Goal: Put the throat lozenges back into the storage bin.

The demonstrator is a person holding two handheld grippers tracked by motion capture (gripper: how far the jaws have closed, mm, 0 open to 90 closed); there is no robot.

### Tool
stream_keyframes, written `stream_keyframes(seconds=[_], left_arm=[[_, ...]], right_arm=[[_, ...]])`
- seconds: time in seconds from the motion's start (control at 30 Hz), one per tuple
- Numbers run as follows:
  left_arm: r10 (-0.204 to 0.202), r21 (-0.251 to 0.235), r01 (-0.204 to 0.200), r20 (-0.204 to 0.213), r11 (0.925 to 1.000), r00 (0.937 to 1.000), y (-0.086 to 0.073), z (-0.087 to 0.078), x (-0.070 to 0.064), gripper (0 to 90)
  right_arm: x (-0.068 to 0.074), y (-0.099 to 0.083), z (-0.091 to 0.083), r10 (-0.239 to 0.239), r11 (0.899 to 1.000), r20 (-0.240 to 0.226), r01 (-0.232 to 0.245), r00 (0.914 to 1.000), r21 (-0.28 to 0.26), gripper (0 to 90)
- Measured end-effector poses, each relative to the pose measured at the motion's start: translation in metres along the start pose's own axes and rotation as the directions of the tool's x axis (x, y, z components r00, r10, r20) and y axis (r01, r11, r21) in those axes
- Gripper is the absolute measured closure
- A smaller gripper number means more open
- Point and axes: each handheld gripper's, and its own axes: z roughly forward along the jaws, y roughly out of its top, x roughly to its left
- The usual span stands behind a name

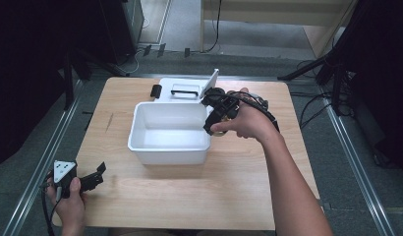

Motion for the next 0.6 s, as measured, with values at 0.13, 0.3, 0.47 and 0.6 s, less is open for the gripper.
stream_keyframes(seconds=[0.13, 0.3, 0.47, 0.6], left_arm=[[0.000, 0.001, 0.000, 0.001, 1.0000, 1.0000, 0.000, 0.000, 0.000, 0.0], [0.000, 0.000, 0.000, 0.002, 1.0000, 1.0000, 0.000, 0.000, 0.000, 0.0], [-0.002, -0.001, 0.002, 0.004, 1.0000, 1.0000, 0.000, 0.000, 0.000, 0.0], [-0.002, 0.000, 0.002, 0.004, 1.0000, 1.0000, 0.000, 0.000, 0.000, 0.0]], right_arm=[[0.005, 0.005, 0.000, -0.010, 1.000, -0.003, 0.010, 0.9999, 0.002, 20.5], [0.010, 0.011, 0.000, -0.018, 1.000, -0.010, 0.018, 0.9998, -0.003, 20.5], [0.016, 0.018, 0.001, -0.034, 0.999, -0.008, 0.034, 0.9994, -0.003, 20.5], [0.022, 0.024, 0.001, -0.050, 0.999, -0.008, 0.050, 0.9987, -0.004, 20.5]])
